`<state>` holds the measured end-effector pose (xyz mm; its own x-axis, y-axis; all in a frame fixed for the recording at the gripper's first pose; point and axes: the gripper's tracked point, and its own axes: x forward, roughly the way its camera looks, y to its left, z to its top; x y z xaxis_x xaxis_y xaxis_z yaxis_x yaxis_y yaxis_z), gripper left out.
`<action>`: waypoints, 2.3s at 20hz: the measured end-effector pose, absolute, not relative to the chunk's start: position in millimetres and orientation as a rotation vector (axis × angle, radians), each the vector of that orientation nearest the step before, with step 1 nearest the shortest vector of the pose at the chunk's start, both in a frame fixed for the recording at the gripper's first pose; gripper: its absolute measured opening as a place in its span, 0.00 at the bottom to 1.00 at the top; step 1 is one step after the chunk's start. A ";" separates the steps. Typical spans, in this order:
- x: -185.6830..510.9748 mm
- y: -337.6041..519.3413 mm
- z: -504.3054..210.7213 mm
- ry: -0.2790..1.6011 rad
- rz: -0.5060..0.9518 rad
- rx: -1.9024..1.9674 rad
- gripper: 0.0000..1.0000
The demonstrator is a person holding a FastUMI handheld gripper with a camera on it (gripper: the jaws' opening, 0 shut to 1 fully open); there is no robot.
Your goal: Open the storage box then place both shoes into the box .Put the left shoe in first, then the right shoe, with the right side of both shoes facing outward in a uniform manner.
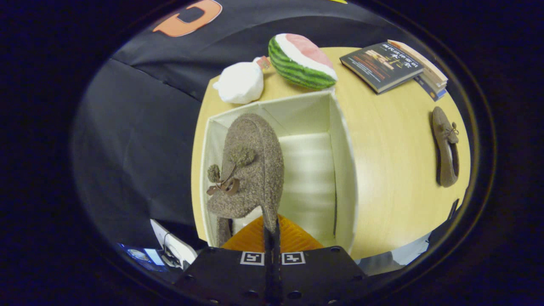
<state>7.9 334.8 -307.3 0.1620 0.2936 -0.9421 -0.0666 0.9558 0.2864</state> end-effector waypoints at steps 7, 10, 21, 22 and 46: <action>27.7 362.5 -380.0 1.417 0.110 0.077 0.01; 30.8 362.7 -401.8 1.421 0.099 0.012 0.00; 22.8 370.1 -364.9 1.362 0.244 -0.019 0.44; 22.2 371.6 -349.0 1.328 0.281 -0.017 0.54; 70.1 8.1 -285.2 1.246 0.215 0.003 0.96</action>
